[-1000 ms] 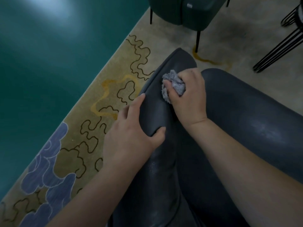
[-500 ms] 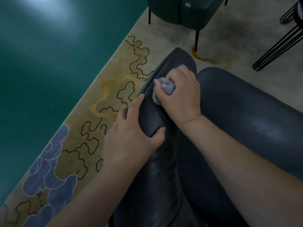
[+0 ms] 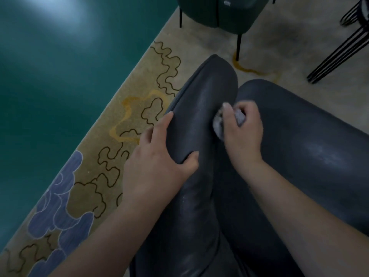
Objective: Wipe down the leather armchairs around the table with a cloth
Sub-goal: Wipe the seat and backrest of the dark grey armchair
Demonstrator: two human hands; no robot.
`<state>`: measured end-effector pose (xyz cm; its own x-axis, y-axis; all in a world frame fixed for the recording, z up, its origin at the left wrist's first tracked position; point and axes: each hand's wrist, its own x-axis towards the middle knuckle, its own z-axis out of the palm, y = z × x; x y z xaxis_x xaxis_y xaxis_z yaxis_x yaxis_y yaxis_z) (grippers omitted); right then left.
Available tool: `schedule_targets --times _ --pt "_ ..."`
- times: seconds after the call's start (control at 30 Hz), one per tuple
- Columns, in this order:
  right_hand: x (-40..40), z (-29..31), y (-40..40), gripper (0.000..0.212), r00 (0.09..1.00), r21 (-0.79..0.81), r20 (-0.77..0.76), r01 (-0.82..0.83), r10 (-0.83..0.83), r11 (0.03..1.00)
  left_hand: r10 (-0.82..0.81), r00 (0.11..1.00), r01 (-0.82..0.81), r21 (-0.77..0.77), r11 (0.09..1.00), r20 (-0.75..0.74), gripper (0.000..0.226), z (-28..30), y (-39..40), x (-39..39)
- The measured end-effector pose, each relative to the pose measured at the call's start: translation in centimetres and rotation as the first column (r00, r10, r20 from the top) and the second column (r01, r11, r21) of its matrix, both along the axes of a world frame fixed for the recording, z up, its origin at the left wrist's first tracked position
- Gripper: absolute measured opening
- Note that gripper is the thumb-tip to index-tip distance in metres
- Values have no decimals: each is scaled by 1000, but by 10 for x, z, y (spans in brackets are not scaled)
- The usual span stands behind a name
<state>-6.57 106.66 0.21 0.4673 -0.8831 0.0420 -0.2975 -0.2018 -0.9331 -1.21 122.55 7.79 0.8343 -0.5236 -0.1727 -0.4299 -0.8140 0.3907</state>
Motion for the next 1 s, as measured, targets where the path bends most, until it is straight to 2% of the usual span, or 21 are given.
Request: schedule_targets --times 0.07,0.13,0.2,0.27,0.33,0.43,0.47,0.57,0.63,0.7,0.77,0.8,0.87,0.93,1.0 --pt "19 23 15 24 993 -102 87 -66 75 993 -1 1000 1 6 1000 5 84 -2 0 0" --pt "25 29 29 24 983 -228 57 -156 173 961 -3 1000 3 3 1000 5 85 -2 1 0" --pt "18 16 30 21 983 -245 71 -149 171 958 -3 1000 3 0 1000 2 84 -2 1 0" --pt "3 -7 28 19 988 -134 119 -78 94 988 -3 1000 3 -1 1000 -4 84 -3 1 1" --pt "-17 -35 37 21 998 83 62 -35 30 996 0 1000 0 -18 1000 -13 84 -3 1 1" --pt "-50 -72 64 28 995 483 -52 -46 81 874 0 1000 0 -39 999 -20 84 -2 2 0" --pt "-53 -73 69 28 994 540 -75 -25 78 841 1 1000 -2 -40 999 -20 83 -2 2 -1" --pt "-37 -47 55 29 995 415 -72 95 -71 905 7 1000 -6 -31 999 17 83 -4 0 -1" --pt "-22 -15 46 25 985 344 86 114 -152 932 2 999 -1 -28 1000 40 83 -6 1 -1" --pt "-14 6 50 19 976 222 200 36 -81 974 -4 998 6 -43 999 55 84 -8 2 1" --pt "-17 8 60 17 983 106 182 -58 38 993 -11 998 14 -43 999 66 85 -10 3 2" --pt "-20 4 64 18 985 116 165 -67 47 991 -11 997 14 -35 999 70 85 -10 3 2" --pt "-31 -13 71 20 992 237 126 -24 -6 971 -9 997 11 -27 1000 72 84 -10 3 2" --pt "-49 -34 83 23 998 398 62 -10 -16 918 -12 997 14 -34 999 76 84 -10 2 2" --pt "-70 -50 96 25 998 548 -17 -34 52 836 -19 997 22 -39 999 74 84 -10 3 2"
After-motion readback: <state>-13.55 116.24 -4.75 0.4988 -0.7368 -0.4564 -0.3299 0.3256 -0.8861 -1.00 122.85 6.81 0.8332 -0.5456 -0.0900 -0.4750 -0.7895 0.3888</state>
